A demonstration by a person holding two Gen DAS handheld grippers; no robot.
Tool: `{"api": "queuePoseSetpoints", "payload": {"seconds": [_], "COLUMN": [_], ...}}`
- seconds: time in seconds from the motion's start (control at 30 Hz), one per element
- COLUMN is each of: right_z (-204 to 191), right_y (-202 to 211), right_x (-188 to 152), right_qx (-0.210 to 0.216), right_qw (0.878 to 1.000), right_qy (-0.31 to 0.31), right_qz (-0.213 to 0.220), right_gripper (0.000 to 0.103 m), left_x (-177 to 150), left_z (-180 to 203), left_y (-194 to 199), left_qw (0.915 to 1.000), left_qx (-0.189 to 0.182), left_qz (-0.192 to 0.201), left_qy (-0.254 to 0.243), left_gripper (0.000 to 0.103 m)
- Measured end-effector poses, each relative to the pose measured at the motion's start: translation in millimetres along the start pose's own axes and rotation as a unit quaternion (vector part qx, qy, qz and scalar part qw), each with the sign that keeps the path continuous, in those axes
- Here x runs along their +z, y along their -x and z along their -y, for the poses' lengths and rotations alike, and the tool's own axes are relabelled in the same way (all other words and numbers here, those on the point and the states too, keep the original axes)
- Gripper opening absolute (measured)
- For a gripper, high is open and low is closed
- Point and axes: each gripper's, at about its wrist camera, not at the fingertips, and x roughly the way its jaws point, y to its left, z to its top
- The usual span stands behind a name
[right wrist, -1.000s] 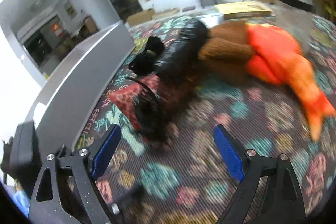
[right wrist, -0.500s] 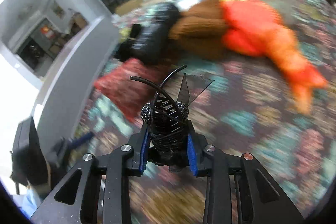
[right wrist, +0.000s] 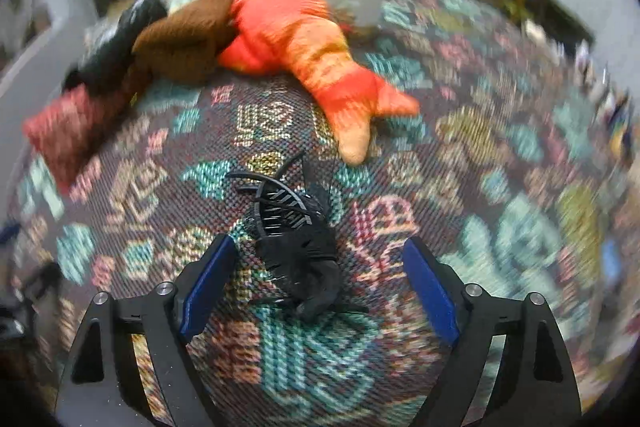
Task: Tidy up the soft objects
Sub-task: 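Lower the clip onto the cloth and open the right tool, then grasp the black plastic-wrapped bundle with the left tool and lift it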
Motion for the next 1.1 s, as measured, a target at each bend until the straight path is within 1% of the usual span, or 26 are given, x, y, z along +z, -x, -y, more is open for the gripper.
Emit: {"api": "queuePoseSetpoints", "payload": {"seconds": [0.07,0.2,0.33,1.1], "right_z": [-6.0,-5.5,-2.0,-0.1], "right_y": [-1.9,-3.2,-9.5,-7.5], "right_x": [-0.4,-2.5,1.0,-1.4], "right_qx": [-0.011,-0.011,-0.012,-0.011], "right_qw": [1.000,1.000,1.000,1.000], "right_qy": [0.012,0.011,0.010,0.010], "right_qz": [0.004,0.014,0.015,0.015], "right_gripper": [0.091,0.096,0.096,0.096], "left_x": [0.0,0.0,0.0,0.1], "left_z": [0.1,0.1,0.0,0.2], "left_y": [-0.3,-0.2,-0.1,-0.5], "left_qw": [1.0000,1.0000,1.0000,1.0000], "left_qx": [0.000,0.000,0.000,0.000], "left_qz": [0.000,0.000,0.000,-0.001], "left_qy": [0.000,0.000,0.000,-0.001], "left_gripper": [0.103,0.103,0.103,0.103]}}
